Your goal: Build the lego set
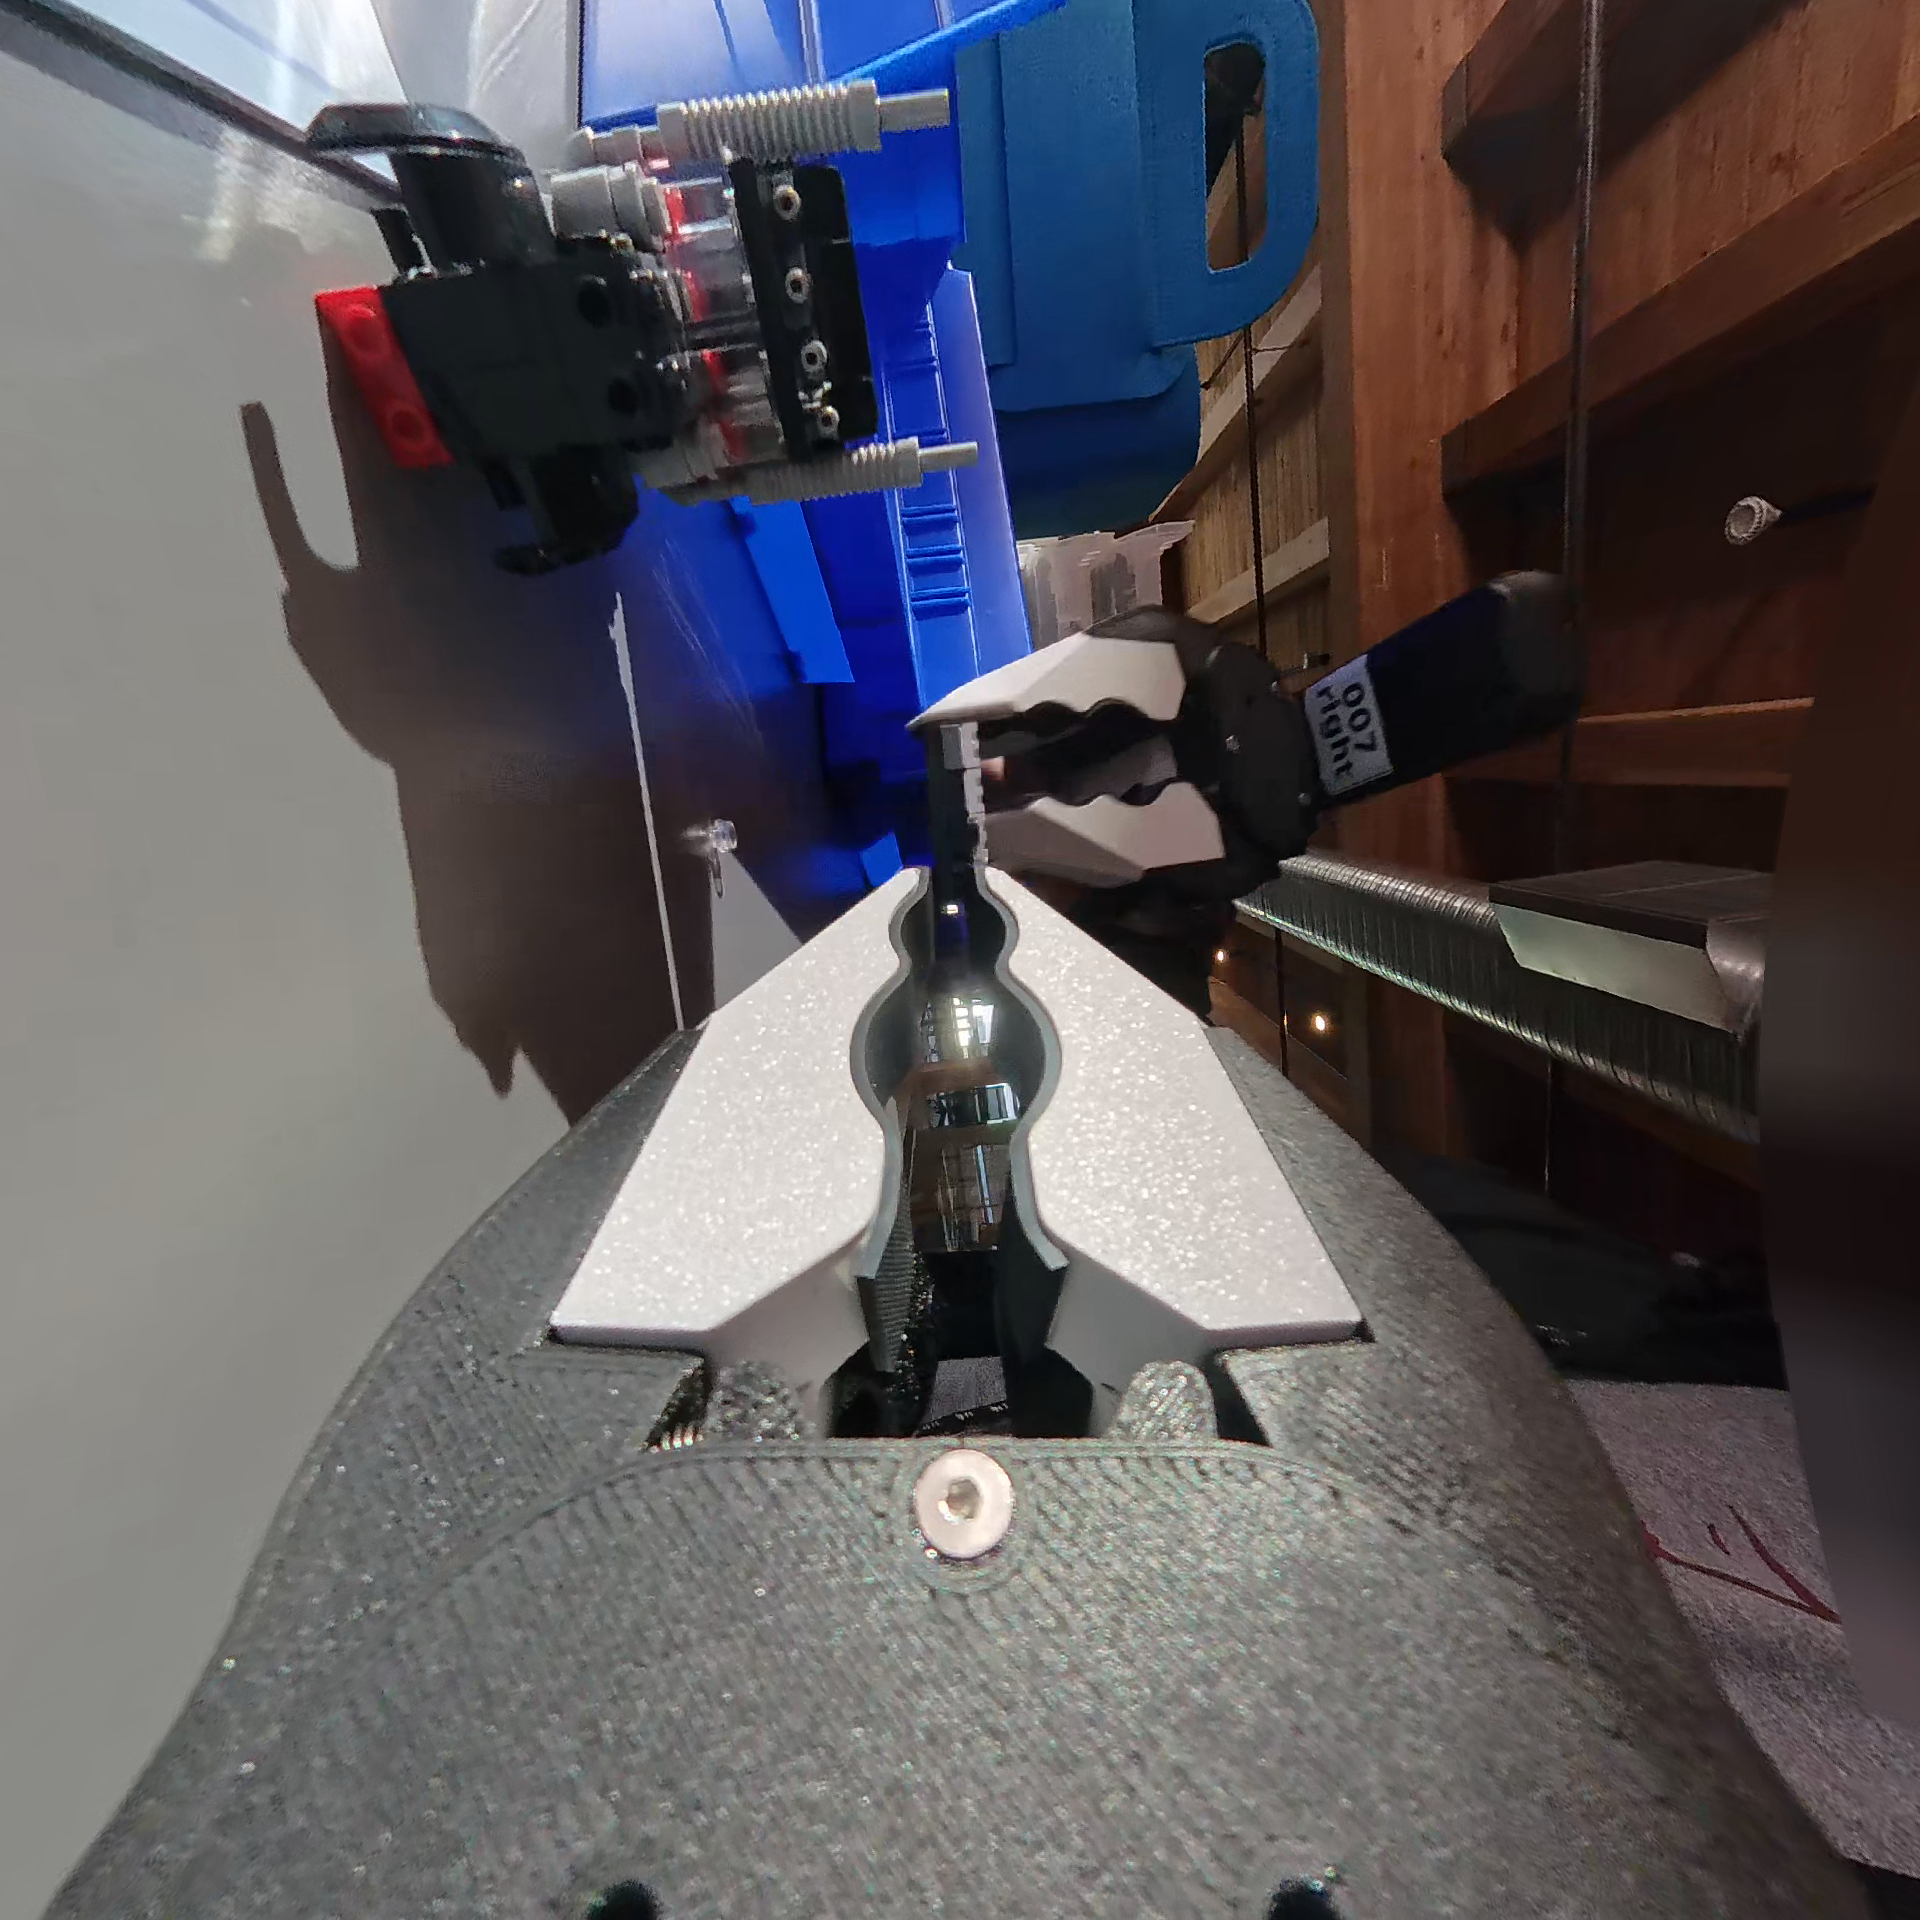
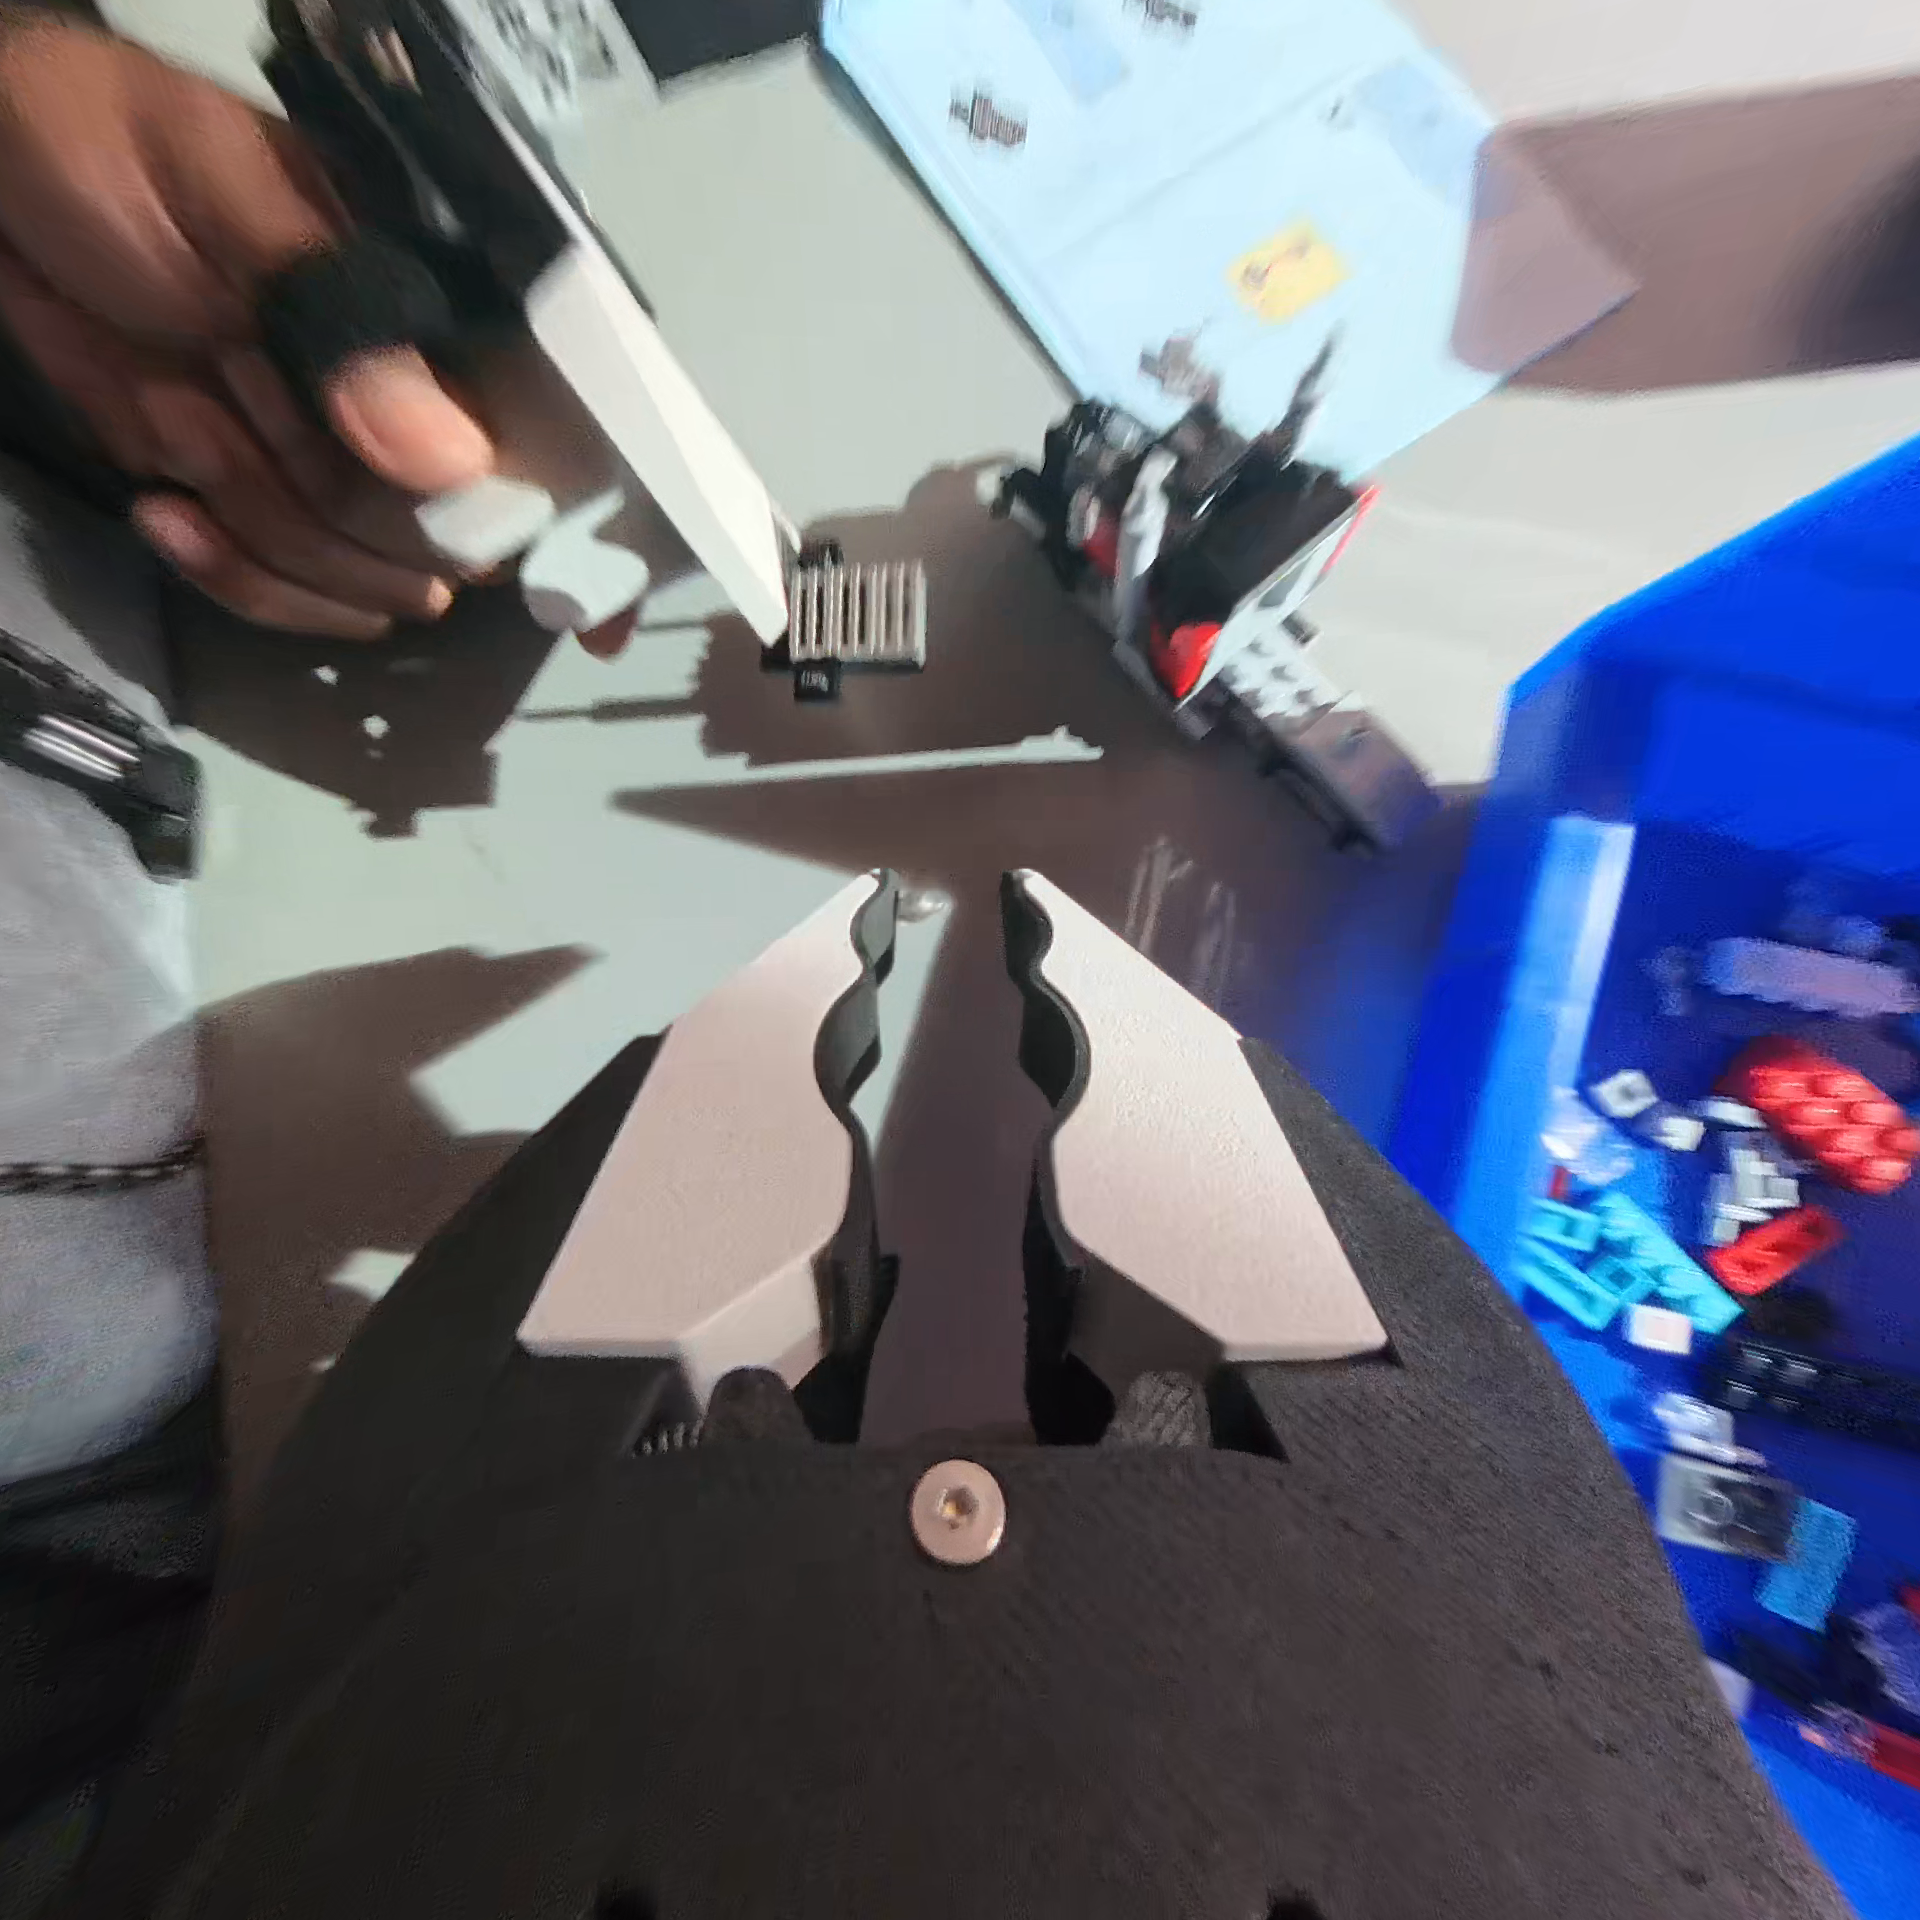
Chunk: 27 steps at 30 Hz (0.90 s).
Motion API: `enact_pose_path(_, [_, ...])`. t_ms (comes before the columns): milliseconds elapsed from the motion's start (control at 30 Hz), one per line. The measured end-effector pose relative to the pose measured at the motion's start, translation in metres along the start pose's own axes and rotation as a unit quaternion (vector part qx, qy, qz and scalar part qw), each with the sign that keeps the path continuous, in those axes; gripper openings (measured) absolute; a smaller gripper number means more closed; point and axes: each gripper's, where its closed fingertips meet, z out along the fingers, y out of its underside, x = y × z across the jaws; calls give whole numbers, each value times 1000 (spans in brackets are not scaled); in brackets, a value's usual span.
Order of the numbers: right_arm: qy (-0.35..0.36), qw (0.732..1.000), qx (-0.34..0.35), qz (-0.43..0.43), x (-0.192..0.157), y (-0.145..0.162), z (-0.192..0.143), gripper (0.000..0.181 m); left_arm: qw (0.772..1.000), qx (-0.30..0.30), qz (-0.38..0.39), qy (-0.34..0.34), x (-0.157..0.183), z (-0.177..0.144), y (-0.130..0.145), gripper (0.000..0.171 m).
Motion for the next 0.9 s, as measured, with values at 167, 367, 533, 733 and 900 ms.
enact_pose_path(167, [67,996,40,-54,64,-40,-69,23,1000,3,-4,3,0,0,-2,5])
enact_pose_path(367, [33,983,-76,-162,135,2,-54,20,1000,5,-10,0,-2,1,-5,5])
enact_pose_path(533, [-48,971,-124,-197,139,30,-16,15,1000,13,-17,-6,-5,1,-8,6])
enact_pose_path(733, [-105,964,-140,-202,133,44,6,14,1000,15,-23,-16,-8,2,-10,6])
enact_pose_path(900, [-101,967,-141,-186,138,45,9,10,999,15,-23,-20,-10,3,-11,6])
